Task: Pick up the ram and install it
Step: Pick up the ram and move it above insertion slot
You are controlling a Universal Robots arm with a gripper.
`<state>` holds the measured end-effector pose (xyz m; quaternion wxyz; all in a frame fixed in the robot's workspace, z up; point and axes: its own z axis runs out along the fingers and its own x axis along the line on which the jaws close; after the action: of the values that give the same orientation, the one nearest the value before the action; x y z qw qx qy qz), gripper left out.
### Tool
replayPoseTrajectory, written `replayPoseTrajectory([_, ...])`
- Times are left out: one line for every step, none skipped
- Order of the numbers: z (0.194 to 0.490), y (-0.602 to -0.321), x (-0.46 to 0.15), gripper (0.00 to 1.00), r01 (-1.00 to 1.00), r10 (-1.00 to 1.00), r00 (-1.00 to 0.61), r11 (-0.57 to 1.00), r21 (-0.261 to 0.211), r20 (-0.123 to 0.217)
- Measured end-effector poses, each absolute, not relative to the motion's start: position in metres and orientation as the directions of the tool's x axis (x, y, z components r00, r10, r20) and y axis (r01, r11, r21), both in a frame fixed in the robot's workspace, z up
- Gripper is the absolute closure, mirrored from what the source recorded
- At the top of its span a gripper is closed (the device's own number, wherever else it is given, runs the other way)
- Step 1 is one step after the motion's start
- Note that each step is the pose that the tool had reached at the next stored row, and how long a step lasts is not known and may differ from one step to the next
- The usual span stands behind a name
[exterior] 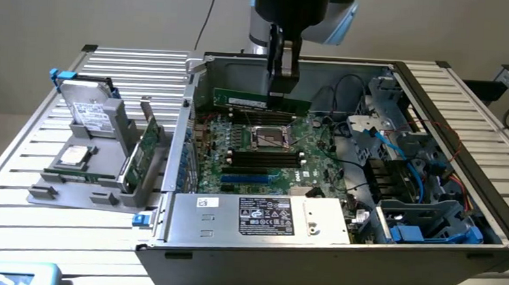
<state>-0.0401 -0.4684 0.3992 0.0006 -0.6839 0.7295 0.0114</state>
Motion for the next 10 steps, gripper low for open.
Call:
replayPoseTrajectory([0.399, -0.468, -0.039, 0.86, -0.998, -0.998, -0.060, 0.059, 0.016, -0.016])
replayPoseTrajectory([0.398, -0.467, -0.039, 0.86, -0.998, -0.998, -0.055, 0.055, 0.016, -0.016])
replayPoseTrajectory([0.397, -0.466, -0.039, 0.86, -0.999, -0.999, -0.050, 0.050, 0.016, -0.016])
replayPoseTrajectory([0.396, -0.465, -0.039, 0.86, -0.999, -0.999, -0.045, 0.045, 0.015, -0.016])
replayPoseTrajectory([0.395, -0.464, -0.039, 0.86, -0.999, -0.999, -0.041, 0.041, 0.015, -0.016])
replayPoseTrajectory([0.394, -0.463, -0.039, 0.86, -0.999, -0.999, -0.037, 0.037, 0.015, -0.016])
replayPoseTrajectory([0.393, -0.461, -0.039, 0.86, -0.999, -0.999, -0.033, 0.033, 0.014, -0.016])
replayPoseTrajectory([0.392, -0.460, -0.038, 0.86, -0.999, -0.999, -0.030, 0.030, 0.014, -0.016])
replayPoseTrajectory([0.391, -0.458, -0.038, 0.86, -1.000, -1.000, -0.026, 0.026, 0.014, -0.016])
replayPoseTrajectory([0.391, -0.457, -0.038, 0.86, -1.000, -1.000, -0.022, 0.022, 0.014, -0.016])
